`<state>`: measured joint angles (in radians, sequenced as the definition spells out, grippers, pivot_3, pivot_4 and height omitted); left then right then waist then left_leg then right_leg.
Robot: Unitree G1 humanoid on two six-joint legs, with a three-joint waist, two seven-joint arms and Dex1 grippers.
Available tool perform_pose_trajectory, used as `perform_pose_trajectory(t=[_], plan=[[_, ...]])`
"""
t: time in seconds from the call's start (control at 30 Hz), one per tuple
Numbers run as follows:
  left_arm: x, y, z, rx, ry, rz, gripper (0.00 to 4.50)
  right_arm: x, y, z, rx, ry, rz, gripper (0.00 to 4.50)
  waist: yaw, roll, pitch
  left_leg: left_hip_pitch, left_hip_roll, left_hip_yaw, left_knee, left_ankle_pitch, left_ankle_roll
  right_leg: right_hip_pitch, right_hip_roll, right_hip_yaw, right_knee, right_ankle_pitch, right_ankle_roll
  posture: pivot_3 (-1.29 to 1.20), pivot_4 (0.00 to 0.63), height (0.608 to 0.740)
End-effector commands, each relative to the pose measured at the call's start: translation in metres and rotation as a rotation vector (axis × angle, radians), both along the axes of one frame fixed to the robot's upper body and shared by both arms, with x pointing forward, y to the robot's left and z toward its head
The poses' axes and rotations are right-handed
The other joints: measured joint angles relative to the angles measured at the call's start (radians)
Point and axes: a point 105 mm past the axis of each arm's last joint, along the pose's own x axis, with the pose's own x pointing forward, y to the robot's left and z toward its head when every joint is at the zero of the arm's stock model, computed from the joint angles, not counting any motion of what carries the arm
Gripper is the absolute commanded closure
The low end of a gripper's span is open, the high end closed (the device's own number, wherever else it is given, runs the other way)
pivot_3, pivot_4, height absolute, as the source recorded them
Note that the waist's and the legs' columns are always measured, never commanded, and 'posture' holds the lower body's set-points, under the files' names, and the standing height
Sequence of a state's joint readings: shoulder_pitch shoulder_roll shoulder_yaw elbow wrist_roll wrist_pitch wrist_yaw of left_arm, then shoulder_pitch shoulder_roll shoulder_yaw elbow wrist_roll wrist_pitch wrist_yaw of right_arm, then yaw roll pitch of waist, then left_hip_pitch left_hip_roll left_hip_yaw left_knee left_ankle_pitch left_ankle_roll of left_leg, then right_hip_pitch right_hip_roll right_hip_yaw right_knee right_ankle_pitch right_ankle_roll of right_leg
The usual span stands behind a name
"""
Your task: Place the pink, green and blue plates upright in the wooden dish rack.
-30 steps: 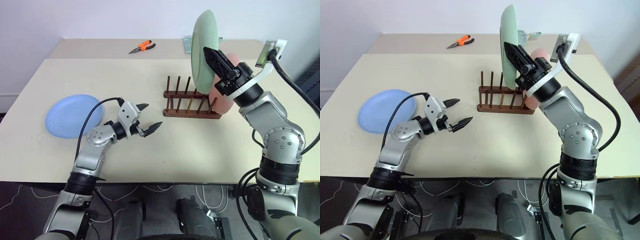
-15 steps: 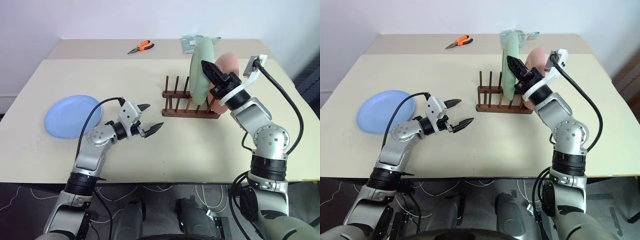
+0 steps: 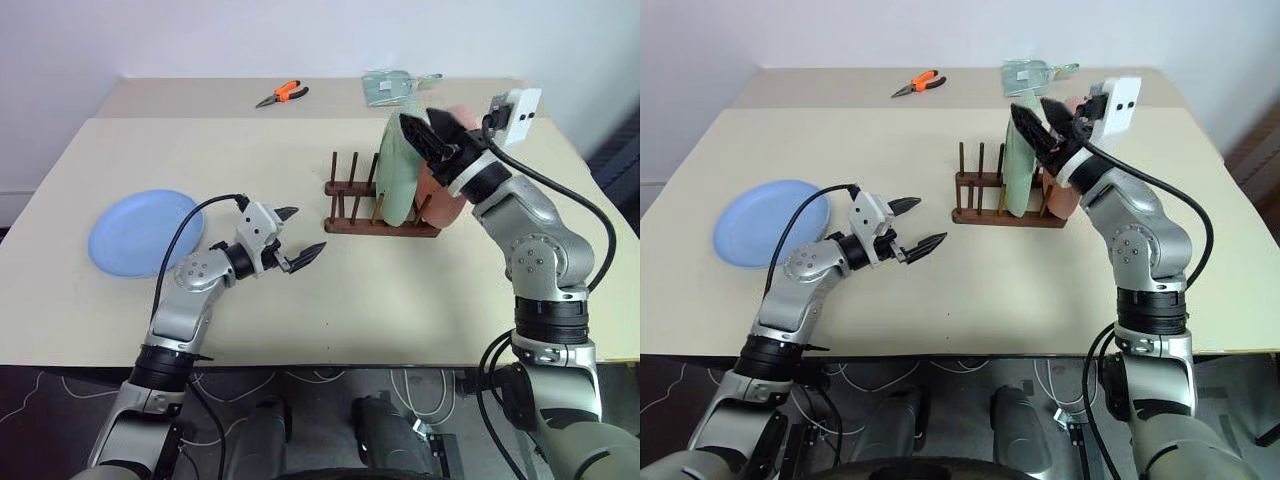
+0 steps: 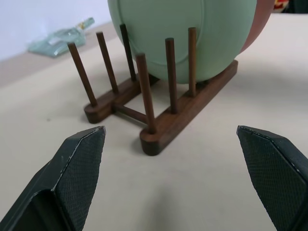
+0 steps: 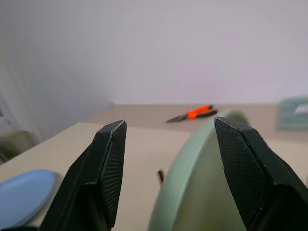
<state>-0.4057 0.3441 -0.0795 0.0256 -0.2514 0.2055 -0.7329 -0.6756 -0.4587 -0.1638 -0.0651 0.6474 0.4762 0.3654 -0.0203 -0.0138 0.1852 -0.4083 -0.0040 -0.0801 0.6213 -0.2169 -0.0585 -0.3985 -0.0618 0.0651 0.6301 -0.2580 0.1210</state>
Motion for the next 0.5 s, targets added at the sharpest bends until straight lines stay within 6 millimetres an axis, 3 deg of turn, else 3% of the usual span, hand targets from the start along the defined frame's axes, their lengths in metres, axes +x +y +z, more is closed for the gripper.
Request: perform_pose_trajectory(t=[0.03, 0.13, 0.23, 0.3, 0.4, 0.5], plan=[[0.027, 0.053, 0.031, -0.13, -0.059, 0.302, 0.0, -0.037, 0.003, 0.054, -0.234, -0.297, 0.005, 1.05, 0.003, 0.0, 0.001, -0.001, 0.0, 0.0, 0.0, 0.0, 0.0, 0.0, 0.0, 0.0, 0.0, 0.0, 0.0, 0.0, 0.15, 0.74], [0.05, 0.117, 0.035, -0.131, -0.073, 0.693, 0.0, -0.062, 0.039, 0.036, -0.524, -0.34, 0.168, 0.08, -0.002, 0.0, 0.0, -0.001, 0.0, -0.001, 0.0, 0.0, 0.0, -0.001, 0.0, 0.0, 0.0, 0.0, 0.001, 0.0, 0.15, 0.74], [0.052, 0.181, 0.038, -0.208, -0.047, 1.072, 0.0, -0.078, 0.066, 0.001, -0.722, -0.334, 0.309, 0.08, -0.013, -0.002, 0.0, 0.001, 0.0, -0.001, -0.001, 0.0, 0.0, 0.0, 0.001, 0.0, 0.0, 0.0, 0.001, 0.0, 0.15, 0.74], [0.042, 0.221, 0.036, -0.274, -0.015, 1.302, 0.0, -0.082, 0.078, -0.019, -0.786, -0.318, 0.363, 0.08, -0.019, -0.004, 0.0, 0.001, 0.0, -0.002, 0.0, 0.0, 0.0, 0.001, 0.0, -0.001, 0.0, 0.0, 0.001, 0.0, 0.15, 0.74], [0.03, 0.237, 0.034, -0.313, -0.001, 1.409, 0.0, -0.082, 0.09, -0.042, -0.804, -0.292, 0.403, 0.08, -0.02, -0.005, 0.001, 0.0, -0.001, -0.001, 0.001, 0.0, 0.0, 0.001, -0.001, -0.001, 0.0, 0.0, 0.001, 0.0, 0.15, 0.74], [0.014, 0.25, 0.015, -0.361, 0.095, 1.509, 0.0, -0.081, 0.102, -0.057, -0.789, -0.275, 0.435, 0.08, -0.013, -0.006, 0.0, 0.0, -0.001, -0.002, 0.001, 0.0, 0.0, 0.001, -0.001, -0.001, 0.0, 0.0, 0.001, 0.0, 0.15, 0.74]])
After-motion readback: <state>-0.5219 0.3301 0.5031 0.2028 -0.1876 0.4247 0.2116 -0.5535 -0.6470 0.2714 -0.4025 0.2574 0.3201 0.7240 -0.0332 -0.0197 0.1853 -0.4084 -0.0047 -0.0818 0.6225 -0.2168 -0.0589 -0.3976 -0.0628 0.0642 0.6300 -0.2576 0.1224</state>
